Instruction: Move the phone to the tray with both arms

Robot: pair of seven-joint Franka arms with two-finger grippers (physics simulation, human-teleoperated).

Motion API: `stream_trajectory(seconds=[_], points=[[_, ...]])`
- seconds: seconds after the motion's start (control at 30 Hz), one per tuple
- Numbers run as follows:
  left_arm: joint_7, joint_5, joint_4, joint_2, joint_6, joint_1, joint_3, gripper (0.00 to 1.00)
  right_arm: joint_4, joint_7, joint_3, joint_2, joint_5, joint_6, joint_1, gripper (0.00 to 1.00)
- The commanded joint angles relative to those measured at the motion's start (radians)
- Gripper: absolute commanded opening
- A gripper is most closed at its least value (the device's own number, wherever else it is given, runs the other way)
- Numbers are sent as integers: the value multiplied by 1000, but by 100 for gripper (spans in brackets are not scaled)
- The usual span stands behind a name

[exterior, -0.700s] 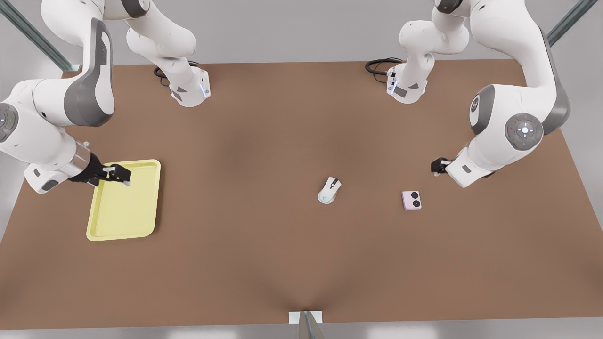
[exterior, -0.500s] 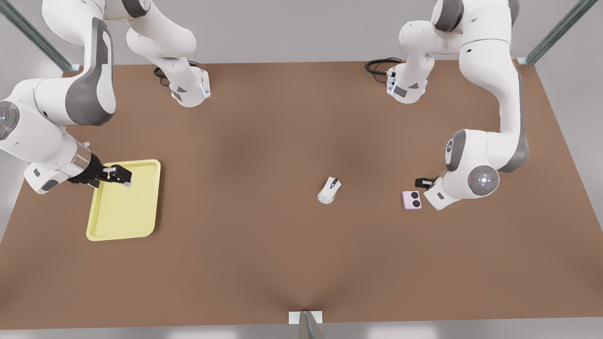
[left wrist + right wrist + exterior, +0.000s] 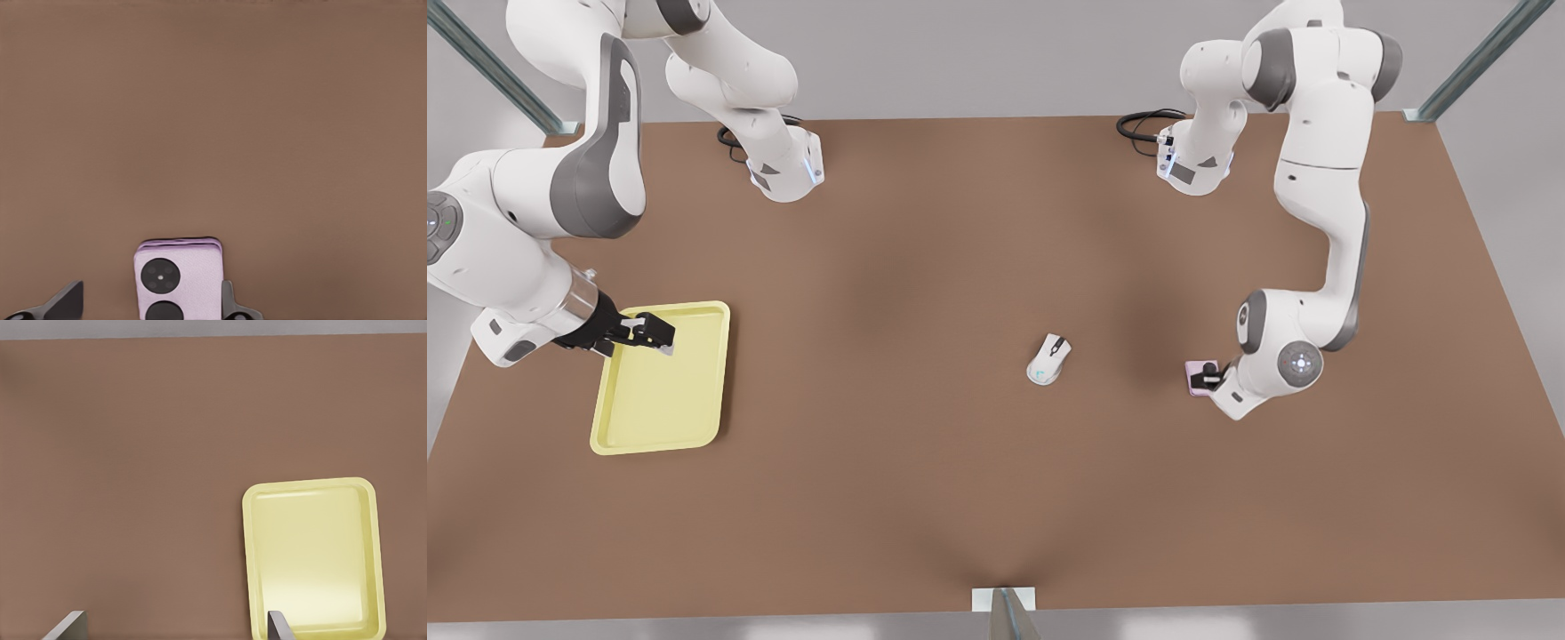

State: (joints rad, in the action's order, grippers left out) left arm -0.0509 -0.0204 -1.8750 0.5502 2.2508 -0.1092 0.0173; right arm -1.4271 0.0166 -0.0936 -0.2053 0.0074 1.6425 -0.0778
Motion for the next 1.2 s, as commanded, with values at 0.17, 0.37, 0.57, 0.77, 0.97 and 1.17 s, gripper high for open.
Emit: stream_trajectory(seconds=[0.17, 0.37, 0.57, 0.77, 0.97, 1.17], points=[[-40, 4, -10, 20, 59, -12, -7, 100, 1, 0, 0, 0, 0, 0, 0, 100], [-40, 7, -79, -21, 56, -12, -5, 100, 1, 0, 0, 0, 2, 0, 0, 100], [-44, 2, -82, 4, 69, -12, -5, 100, 1, 0, 0, 0, 2, 0, -2, 100], [-44, 2, -78, 27, 84, -12, -5, 100, 1, 0, 0, -2, 2, 0, -2, 100], [-44, 0, -76, 42, 89, -12, -7, 100, 1, 0, 0, -3, 2, 0, -4, 100], [-46, -1, -67, 43, 84, -12, -7, 64, 1, 0, 0, -3, 2, 0, -4, 100]])
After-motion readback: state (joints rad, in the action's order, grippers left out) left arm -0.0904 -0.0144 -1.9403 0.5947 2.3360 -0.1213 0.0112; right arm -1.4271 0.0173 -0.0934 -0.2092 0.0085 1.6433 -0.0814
